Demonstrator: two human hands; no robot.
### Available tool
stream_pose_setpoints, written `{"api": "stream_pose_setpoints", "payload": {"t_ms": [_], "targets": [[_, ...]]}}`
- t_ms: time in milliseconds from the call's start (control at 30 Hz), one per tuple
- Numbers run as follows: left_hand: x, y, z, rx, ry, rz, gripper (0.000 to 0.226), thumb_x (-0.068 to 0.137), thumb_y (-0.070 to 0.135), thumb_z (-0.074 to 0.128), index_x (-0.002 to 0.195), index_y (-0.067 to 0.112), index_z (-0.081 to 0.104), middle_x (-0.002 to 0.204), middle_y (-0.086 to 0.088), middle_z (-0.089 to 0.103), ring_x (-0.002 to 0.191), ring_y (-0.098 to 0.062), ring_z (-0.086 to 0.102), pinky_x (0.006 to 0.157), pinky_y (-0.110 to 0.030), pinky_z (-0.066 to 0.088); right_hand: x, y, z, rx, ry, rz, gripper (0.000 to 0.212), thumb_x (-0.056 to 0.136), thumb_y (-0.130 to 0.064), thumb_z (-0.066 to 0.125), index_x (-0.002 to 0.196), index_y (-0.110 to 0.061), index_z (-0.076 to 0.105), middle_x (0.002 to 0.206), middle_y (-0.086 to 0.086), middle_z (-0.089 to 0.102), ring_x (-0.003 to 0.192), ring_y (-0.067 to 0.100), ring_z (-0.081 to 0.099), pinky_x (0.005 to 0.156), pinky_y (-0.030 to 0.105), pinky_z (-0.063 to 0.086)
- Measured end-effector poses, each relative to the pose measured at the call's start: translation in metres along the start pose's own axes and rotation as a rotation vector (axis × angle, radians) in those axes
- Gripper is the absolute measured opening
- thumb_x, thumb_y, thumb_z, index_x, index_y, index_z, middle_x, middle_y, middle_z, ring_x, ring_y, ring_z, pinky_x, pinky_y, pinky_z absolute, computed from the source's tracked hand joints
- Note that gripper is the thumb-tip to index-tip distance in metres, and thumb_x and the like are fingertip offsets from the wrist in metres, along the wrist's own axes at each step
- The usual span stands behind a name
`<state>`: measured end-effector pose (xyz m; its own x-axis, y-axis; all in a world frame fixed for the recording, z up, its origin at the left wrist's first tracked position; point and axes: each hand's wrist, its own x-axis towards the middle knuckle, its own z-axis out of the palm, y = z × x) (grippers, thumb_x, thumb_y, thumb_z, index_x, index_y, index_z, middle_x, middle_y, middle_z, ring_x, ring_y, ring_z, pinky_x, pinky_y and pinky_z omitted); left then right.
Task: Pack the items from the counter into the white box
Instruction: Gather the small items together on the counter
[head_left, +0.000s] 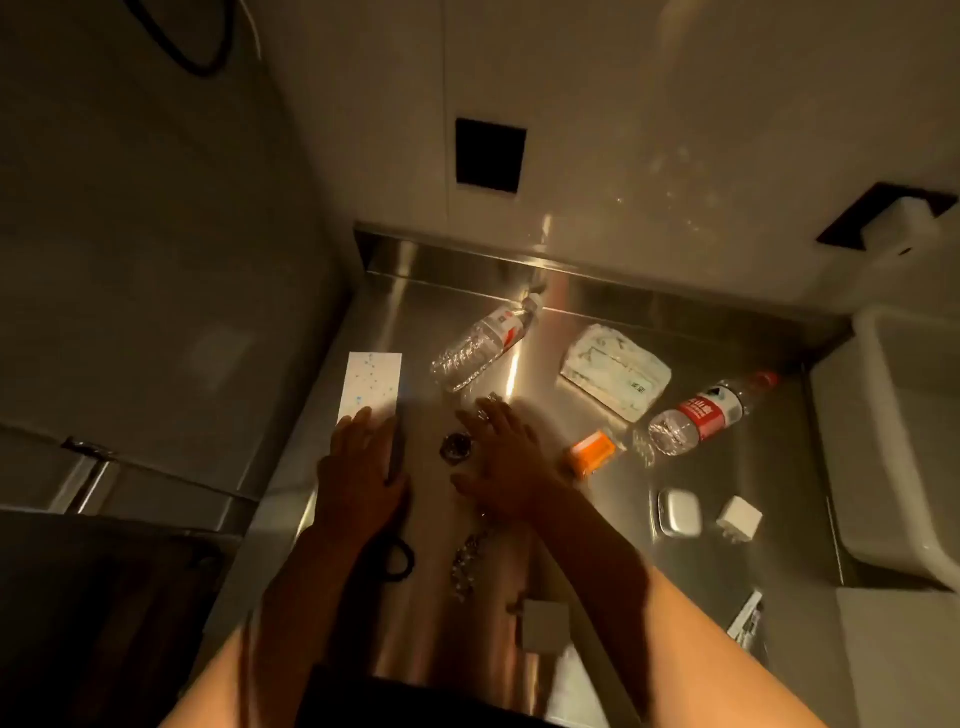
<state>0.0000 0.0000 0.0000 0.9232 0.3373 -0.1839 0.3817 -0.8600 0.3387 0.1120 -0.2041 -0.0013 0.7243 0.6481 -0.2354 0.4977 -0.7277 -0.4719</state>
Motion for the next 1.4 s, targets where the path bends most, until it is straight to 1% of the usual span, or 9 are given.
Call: {"api": "stream_pose_setpoints", "payload": {"t_ms": [167,433,633,800,933,1033,1133,1233,1400], "targets": [[-0.006,0.000,0.002,-0.047,0.059,0.012,0.066,0.089,0.035,0.047,0.152,0.018,0.040,0.161,-0.012,0.030,0.148,-0.038,0.023,0.109,-0.058,0.037,0.009,0.003,0.011,-0.085,-0.091,-0.088,0.094,0.081,-0.062,0.063,0.157,-0.037,0.014,0.167,-0.002,0.000,0.153,0.025,-0.006,0.120,0.055,0.004],[-0.029,-0.011,0.025,-0.094,0.110,0.059,0.063,0.085,0.033,0.047,0.147,0.019,0.048,0.155,-0.011,0.041,0.144,-0.037,0.034,0.109,-0.060,0.039,-0.009,0.005,0.028,-0.111,-0.150,-0.101,0.102,0.079,-0.062,0.065,0.158,-0.032,0.009,0.168,0.001,-0.001,0.153,0.026,-0.008,0.120,0.056,0.002],[-0.042,-0.003,0.027,-0.244,0.133,-0.047,0.076,0.081,0.028,0.064,0.148,0.042,0.031,0.156,-0.002,0.036,0.146,-0.028,0.031,0.110,-0.060,0.036,-0.029,0.008,0.034,-0.133,-0.137,-0.111,0.105,0.077,-0.059,0.069,0.158,-0.030,0.010,0.167,0.003,0.000,0.153,0.027,-0.005,0.119,0.056,0.006],[-0.042,0.002,0.025,-0.332,0.016,-0.202,0.089,0.079,0.018,0.073,0.153,0.036,0.029,0.162,-0.005,0.027,0.149,-0.025,0.025,0.118,-0.055,0.025,-0.041,0.011,0.037,-0.133,-0.135,-0.096,0.105,0.078,-0.056,0.070,0.158,-0.030,0.009,0.167,0.003,-0.001,0.153,0.027,-0.006,0.120,0.057,0.008],[-0.043,0.002,0.023,-0.103,-0.021,-0.032,0.070,0.086,0.026,0.070,0.150,0.031,0.041,0.164,0.001,0.025,0.152,-0.025,0.015,0.116,-0.061,0.026,-0.049,0.012,0.034,-0.108,-0.126,-0.092,0.103,0.077,-0.055,0.071,0.158,-0.031,0.012,0.167,0.003,0.002,0.153,0.027,-0.003,0.119,0.057,0.010],[-0.048,0.011,0.020,-0.051,0.073,0.064,0.057,0.087,0.035,0.071,0.140,0.030,0.052,0.157,0.001,0.036,0.149,-0.027,0.022,0.115,-0.061,0.026,-0.056,0.015,0.026,-0.089,-0.086,-0.070,0.101,0.078,-0.054,0.070,0.157,-0.031,0.013,0.167,0.002,0.001,0.153,0.026,-0.006,0.119,0.058,0.010],[-0.048,0.034,0.020,-0.105,0.176,0.231,0.046,0.082,0.035,0.070,0.124,0.027,0.053,0.136,0.003,0.048,0.128,-0.028,0.046,0.098,-0.053,0.043,-0.066,0.026,0.010,-0.084,-0.010,-0.061,0.097,0.082,-0.056,0.064,0.158,-0.029,0.010,0.167,0.000,0.000,0.153,0.026,-0.007,0.120,0.059,0.011],[-0.043,0.064,0.025,-0.131,0.188,0.308,0.038,0.083,0.036,0.062,0.119,0.027,0.054,0.116,0.010,0.050,0.104,-0.020,0.051,0.079,-0.043,0.046,-0.076,0.044,-0.011,-0.100,0.041,-0.041,0.099,0.080,-0.058,0.065,0.158,-0.028,0.012,0.167,0.003,0.004,0.153,0.030,-0.002,0.120,0.058,0.012],[-0.029,0.103,0.036,-0.190,0.123,0.396,0.049,0.078,0.038,0.069,0.123,0.030,0.052,0.110,0.012,0.051,0.097,-0.014,0.052,0.074,-0.041,0.050,-0.086,0.076,-0.039,-0.181,0.076,0.078,0.103,0.076,-0.062,0.067,0.157,-0.028,0.014,0.166,0.007,0.010,0.152,0.035,0.006,0.119,0.058,0.013]]}}
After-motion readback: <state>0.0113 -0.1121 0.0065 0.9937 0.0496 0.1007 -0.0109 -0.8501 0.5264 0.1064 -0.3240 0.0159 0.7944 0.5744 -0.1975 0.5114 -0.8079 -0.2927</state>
